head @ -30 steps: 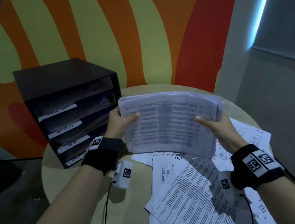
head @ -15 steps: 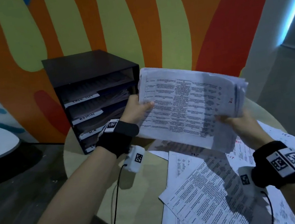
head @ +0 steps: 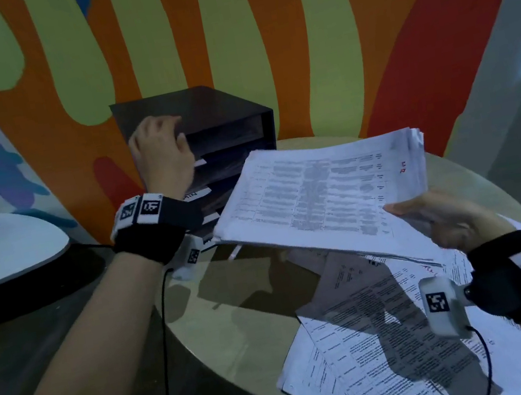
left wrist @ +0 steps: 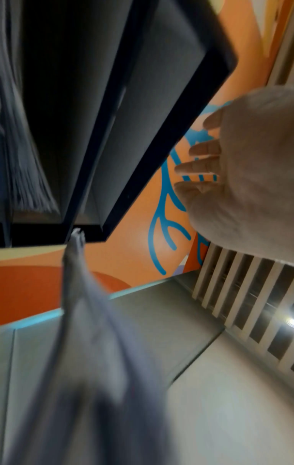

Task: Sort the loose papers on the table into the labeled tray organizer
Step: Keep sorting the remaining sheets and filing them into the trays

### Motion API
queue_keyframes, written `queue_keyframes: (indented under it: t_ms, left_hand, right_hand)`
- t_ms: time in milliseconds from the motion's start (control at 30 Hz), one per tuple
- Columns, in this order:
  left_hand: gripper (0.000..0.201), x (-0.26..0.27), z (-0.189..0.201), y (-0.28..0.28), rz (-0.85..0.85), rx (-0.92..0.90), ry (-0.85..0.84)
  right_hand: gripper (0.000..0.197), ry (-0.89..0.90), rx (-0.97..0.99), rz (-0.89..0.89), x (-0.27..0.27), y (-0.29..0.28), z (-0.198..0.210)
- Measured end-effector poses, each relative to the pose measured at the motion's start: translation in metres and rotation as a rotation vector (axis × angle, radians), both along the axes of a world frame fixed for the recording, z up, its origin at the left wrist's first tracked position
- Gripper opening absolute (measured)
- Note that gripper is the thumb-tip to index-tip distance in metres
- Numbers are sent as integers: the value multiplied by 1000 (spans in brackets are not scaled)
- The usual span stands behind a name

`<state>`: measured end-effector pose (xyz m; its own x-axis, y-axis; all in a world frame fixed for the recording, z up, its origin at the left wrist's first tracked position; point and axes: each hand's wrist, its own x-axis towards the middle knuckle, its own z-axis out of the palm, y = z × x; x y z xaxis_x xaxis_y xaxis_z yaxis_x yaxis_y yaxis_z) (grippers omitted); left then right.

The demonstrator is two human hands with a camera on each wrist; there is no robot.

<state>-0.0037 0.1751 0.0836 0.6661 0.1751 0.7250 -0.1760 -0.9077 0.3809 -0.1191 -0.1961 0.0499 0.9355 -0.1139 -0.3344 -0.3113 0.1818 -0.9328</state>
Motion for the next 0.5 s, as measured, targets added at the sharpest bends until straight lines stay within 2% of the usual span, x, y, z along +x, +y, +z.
queue_keyframes:
  t_ms: [67,200,333,500]
  left_hand:
    - [33,1,-6,15,7,43,48]
    - [33,1,-18,32,-115,67,-69]
    - [33,1,-22,34,-151,47,-122]
    - [34,2,-25,36,-179,39,-139]
  right_hand:
    - [27,45,-44,33,-1,9,-4]
    - [31,92,-62,97,6,31,-18]
    - [22,86,-6,102,17,62,-30]
    - [23,103,81,50,39,87,-49]
